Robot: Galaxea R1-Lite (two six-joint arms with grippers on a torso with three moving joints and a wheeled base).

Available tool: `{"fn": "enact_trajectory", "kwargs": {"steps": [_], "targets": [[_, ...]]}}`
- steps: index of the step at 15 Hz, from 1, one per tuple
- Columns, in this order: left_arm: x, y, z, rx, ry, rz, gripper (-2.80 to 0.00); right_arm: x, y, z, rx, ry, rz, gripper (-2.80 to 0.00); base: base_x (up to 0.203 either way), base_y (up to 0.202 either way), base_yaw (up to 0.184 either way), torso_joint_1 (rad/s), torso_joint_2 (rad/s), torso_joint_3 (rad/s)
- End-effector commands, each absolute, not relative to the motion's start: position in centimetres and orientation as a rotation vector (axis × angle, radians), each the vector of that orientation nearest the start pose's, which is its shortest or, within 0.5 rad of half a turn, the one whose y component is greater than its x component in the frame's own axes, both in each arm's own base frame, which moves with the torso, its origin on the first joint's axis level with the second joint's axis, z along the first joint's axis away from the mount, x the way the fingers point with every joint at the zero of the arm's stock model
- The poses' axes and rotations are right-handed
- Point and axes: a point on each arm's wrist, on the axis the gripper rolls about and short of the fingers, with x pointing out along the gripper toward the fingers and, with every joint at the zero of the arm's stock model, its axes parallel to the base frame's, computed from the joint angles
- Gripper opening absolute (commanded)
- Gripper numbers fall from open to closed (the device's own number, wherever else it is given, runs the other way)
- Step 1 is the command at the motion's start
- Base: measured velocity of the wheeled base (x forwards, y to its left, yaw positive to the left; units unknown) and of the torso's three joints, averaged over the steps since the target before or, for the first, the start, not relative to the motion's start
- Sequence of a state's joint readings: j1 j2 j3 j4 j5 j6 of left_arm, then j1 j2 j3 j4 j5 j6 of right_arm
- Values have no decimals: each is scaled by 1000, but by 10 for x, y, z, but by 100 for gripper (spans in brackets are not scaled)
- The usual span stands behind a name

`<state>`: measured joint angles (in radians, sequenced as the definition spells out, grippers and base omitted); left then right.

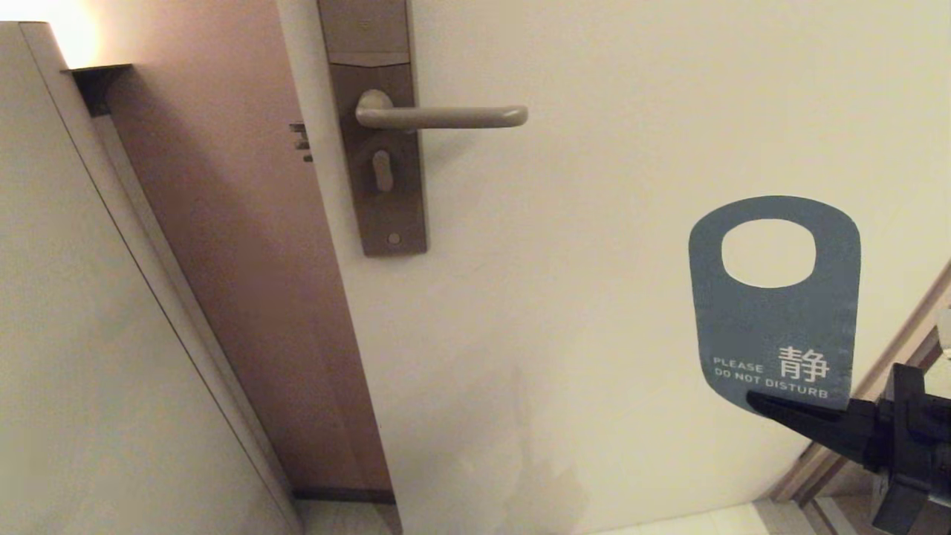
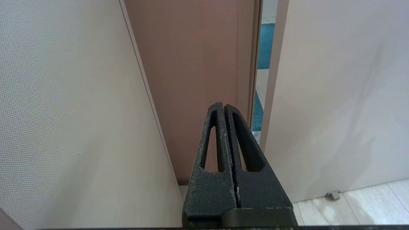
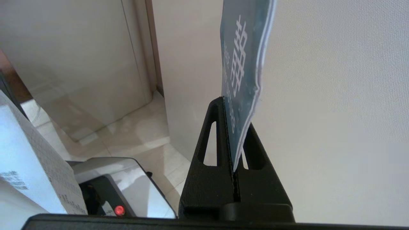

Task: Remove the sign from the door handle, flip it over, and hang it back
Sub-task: Hang the sign back with the other side facing out

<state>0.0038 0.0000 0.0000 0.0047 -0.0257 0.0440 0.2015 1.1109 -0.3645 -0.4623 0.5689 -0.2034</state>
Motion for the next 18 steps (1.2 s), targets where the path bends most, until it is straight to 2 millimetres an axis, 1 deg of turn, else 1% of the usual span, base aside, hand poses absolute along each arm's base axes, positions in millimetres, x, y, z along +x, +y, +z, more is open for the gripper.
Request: {"fn": "enact_trajectory", "kwargs": {"steps": [1,11,16,18], "targets": [[-23,-1,75,44,6,-22,-280,133,39,180,-134,193,792,-280,0,0,0,0,0,0],[-23,-1,75,44,6,-22,-280,134,40,178,-95,219,780,-280,0,0,0,0,0,0],[-23,-1,75,44,4,-23,-280,136,40,181,-84,216,777,-280,0,0,0,0,0,0],[-23,-1,75,44,6,-22,-280,140,41,183,-83,216,775,-280,0,0,0,0,0,0]]}}
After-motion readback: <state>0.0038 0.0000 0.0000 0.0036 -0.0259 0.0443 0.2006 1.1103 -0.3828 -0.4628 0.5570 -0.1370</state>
